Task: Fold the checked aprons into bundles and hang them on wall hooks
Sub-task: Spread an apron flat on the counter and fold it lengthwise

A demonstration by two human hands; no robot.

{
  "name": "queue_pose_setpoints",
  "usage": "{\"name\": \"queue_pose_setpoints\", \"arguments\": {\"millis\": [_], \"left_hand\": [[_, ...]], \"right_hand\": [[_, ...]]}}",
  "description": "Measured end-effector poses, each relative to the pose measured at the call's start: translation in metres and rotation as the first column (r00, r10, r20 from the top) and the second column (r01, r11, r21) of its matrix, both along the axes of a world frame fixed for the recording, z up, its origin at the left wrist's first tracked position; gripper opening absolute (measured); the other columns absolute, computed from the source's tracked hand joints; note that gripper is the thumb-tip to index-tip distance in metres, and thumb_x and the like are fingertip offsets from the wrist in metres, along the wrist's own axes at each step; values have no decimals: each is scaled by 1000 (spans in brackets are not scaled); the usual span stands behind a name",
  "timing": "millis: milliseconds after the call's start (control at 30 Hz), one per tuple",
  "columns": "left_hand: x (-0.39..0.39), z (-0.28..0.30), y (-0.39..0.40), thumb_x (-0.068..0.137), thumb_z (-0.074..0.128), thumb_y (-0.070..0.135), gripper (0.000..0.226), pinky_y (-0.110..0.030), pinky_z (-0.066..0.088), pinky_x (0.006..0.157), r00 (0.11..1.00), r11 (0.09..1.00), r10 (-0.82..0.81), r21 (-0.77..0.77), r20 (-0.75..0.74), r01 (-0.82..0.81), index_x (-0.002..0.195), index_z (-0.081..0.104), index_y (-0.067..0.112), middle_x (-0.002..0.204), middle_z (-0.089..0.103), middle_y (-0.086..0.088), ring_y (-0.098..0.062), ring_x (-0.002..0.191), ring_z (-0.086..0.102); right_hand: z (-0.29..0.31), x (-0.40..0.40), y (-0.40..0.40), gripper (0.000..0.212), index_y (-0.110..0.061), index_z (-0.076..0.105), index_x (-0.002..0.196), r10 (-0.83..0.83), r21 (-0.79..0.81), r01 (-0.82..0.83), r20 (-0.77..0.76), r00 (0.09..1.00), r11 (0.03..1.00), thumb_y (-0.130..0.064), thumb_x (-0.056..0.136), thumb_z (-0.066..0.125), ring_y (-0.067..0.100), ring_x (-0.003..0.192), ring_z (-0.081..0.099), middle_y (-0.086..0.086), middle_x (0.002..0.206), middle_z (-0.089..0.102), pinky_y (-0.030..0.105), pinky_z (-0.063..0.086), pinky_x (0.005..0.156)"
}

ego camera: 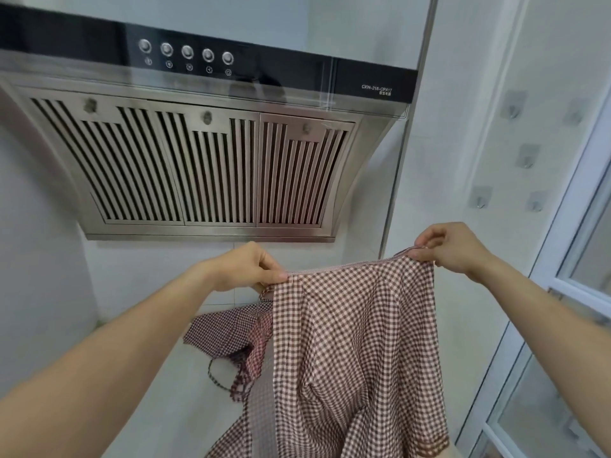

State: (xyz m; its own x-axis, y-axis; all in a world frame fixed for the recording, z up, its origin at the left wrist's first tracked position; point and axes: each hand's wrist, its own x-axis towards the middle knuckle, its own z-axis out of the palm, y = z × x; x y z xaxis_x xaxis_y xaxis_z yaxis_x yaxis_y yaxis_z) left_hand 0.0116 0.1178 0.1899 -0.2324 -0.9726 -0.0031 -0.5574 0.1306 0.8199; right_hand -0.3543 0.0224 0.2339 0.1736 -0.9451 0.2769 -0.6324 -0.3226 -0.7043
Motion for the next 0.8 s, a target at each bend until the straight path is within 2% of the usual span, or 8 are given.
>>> {"name": "queue_pose_setpoints", "arguments": {"millis": [167, 233, 333, 433, 533, 633, 700, 800], "left_hand": [[-3, -2, 1, 88, 71, 10, 6, -24, 53, 54, 993, 994, 100, -48, 60, -97, 92, 75, 11, 92, 73, -21, -14, 58, 60], [-4, -4, 0, 92, 68, 8, 11, -21, 45, 49, 984, 992, 120, -54, 131, -114, 101, 70, 14, 91, 71, -18, -11, 55, 54], [-7, -6, -3, 94, 65, 10, 17, -21, 48, 54, 954, 997, 82, -13, 289, -82, 109, 66, 15, 89, 70, -10, -9, 55, 55], [-10, -8, -4, 95, 63, 13, 13, -27, 58, 70, 901, 998, 70, -29, 429, -64, 93, 72, 5, 90, 73, -15, -14, 66, 66], [-15, -11, -8, 95, 59, 8, 15, -35, 61, 79, 924, 986, 163, -31, 346, -162, 91, 71, 0, 91, 74, -12, -21, 84, 73], [-21, -15, -11, 97, 58, 5, 13, -20, 56, 62, 947, 954, 288, 40, 143, -296, 91, 68, 0, 84, 71, -9, -11, 67, 71], [-18, -18, -11, 96, 60, 6, 11, -20, 52, 60, 943, 939, 330, 92, 43, -333, 95, 68, -2, 78, 69, -8, -12, 61, 64], [-8, -20, -6, 91, 68, 13, 10, -24, 44, 59, 959, 953, 281, 111, 35, -283, 91, 74, 5, 72, 63, -6, -10, 59, 49]], "right_hand": [[-2, 2, 2, 19, -10, 72, 83, 28, -1, -28, 52, 998, 1000, -10, 72, 87, 18, 71, 63, 13, 82, 71, 24, 45, 62], [-5, 3, 4, 18, -9, 72, 86, 46, 29, -49, 114, 992, 998, -9, 74, 85, 18, 71, 63, 11, 79, 71, 26, 47, 61], [-8, 5, 8, 16, -8, 69, 90, 58, 83, -76, 194, 979, 994, -6, 79, 81, 17, 71, 64, 9, 81, 71, 27, 51, 58], [-11, 9, 12, 13, -2, 67, 94, 35, 138, -82, 314, 949, 987, 2, 84, 74, 21, 75, 65, 15, 87, 67, 24, 57, 52], [-16, 14, 17, 11, 4, 62, 99, -7, 201, -96, 462, 887, 975, 8, 89, 65, 24, 81, 65, 17, 89, 63, 28, 61, 57], [-22, 19, 20, 10, 3, 60, 98, 0, 202, -118, 505, 863, 972, 9, 90, 62, 24, 84, 66, 16, 90, 62, 28, 62, 65], [-25, 19, 19, 10, 0, 61, 95, 9, 178, -113, 499, 867, 978, 8, 90, 63, 23, 84, 67, 15, 91, 63, 25, 62, 66], [-27, 16, 19, 11, -3, 62, 90, -7, 143, -76, 506, 863, 987, 8, 89, 65, 24, 83, 67, 14, 91, 64, 23, 61, 65]]}}
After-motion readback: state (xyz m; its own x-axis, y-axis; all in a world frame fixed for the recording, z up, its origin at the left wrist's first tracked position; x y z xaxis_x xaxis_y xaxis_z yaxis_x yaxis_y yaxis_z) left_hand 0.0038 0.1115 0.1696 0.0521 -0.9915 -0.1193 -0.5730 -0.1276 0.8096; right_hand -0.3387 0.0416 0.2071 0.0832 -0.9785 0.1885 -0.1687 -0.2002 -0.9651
